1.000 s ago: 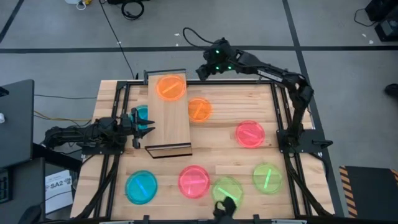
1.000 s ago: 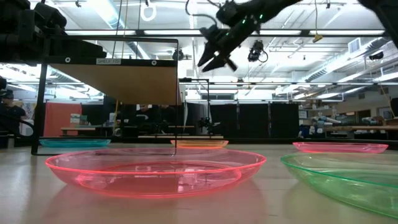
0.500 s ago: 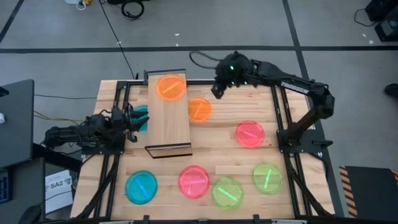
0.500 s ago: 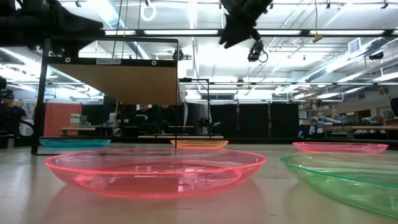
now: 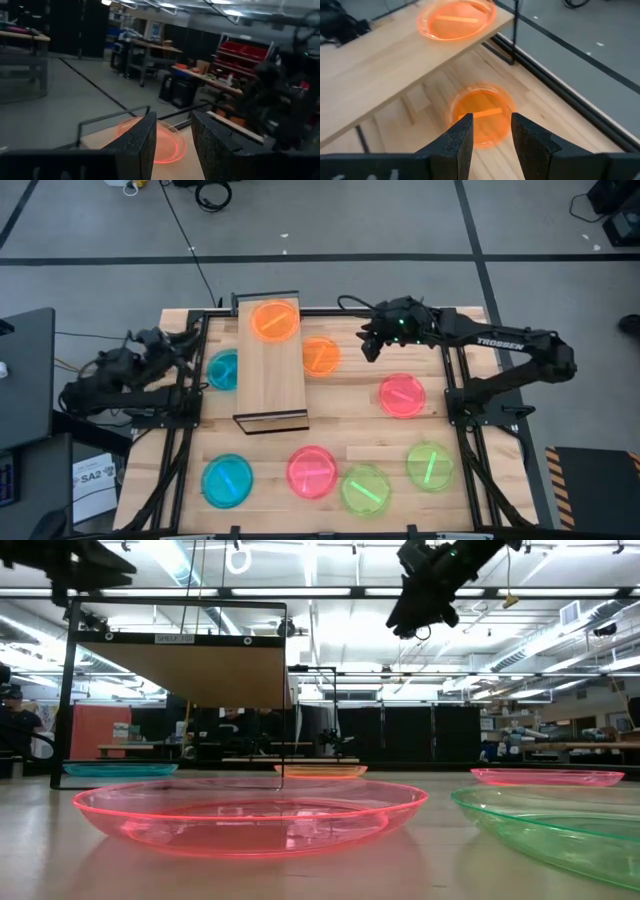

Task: Place and stack plates onto a shelf
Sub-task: Put the top blue plate on the shelf

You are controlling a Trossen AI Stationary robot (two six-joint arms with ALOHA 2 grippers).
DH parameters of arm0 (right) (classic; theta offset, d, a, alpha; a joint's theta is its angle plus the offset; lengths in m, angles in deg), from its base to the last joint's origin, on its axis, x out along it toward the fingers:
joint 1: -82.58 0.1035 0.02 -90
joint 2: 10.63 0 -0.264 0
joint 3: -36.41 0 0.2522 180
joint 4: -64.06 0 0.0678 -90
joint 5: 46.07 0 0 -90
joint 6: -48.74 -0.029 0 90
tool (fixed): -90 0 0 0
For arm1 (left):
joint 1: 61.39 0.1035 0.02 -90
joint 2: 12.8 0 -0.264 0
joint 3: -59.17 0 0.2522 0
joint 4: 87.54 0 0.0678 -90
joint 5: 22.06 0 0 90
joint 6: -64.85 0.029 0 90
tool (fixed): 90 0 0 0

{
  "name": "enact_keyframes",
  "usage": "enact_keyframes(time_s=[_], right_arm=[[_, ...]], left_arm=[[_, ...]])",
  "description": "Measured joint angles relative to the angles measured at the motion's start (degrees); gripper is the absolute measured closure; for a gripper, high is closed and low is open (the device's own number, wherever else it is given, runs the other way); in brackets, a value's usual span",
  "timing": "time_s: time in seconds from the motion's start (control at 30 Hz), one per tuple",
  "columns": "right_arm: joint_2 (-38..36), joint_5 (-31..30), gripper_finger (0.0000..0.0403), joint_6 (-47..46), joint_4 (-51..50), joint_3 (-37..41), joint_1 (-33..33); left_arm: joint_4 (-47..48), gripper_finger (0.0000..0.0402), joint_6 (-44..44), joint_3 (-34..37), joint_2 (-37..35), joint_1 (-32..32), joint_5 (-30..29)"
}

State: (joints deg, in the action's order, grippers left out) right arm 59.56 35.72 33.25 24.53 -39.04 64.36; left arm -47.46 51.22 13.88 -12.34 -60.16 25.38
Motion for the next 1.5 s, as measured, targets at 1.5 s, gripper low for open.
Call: enact_keyframes(time_s=[1.5], right_arm=[[-0.98, 3.81, 0.0263, 0.2, 5.59, 2.6, 0.0]], left_arm=[[42.93, 0.0271, 11.79, -28.65, 49.4, 41.18, 28.21]])
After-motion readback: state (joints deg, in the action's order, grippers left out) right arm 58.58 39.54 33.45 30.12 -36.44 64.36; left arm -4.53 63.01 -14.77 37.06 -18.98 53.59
